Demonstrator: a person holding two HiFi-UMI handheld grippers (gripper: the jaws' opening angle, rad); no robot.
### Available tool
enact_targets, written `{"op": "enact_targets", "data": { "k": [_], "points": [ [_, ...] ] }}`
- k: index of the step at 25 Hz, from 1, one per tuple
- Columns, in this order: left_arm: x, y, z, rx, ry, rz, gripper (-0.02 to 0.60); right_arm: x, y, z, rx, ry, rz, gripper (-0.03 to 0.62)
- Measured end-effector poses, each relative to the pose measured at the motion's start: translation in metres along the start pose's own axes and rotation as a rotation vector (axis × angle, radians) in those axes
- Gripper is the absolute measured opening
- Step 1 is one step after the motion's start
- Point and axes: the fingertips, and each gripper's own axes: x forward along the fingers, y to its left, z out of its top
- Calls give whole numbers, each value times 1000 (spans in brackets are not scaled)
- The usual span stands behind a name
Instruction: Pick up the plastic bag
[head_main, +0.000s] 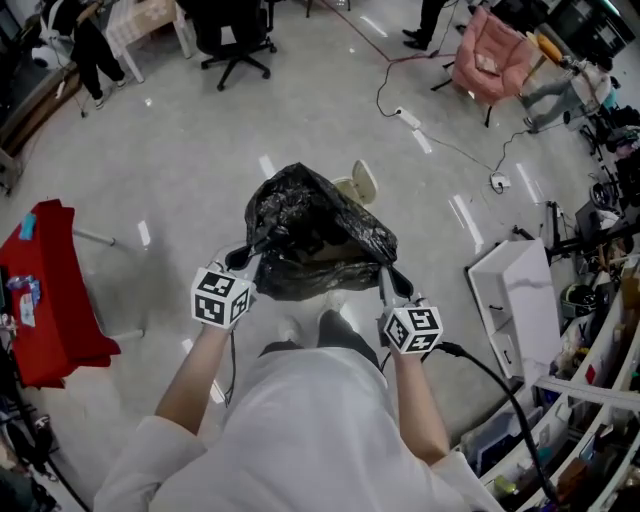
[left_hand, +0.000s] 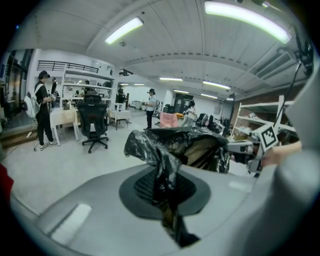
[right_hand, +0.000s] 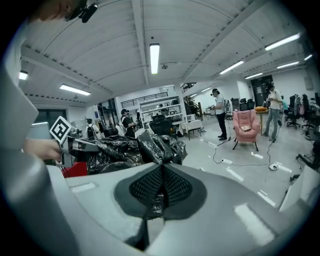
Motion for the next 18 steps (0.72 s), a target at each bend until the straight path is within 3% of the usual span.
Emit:
{"op": "enact_targets", "data": {
  "k": [18],
  "points": [
    [4, -69, 6, -68, -8, 18, 8, -57, -35, 9, 30, -12, 96, 2]
  ]
}}
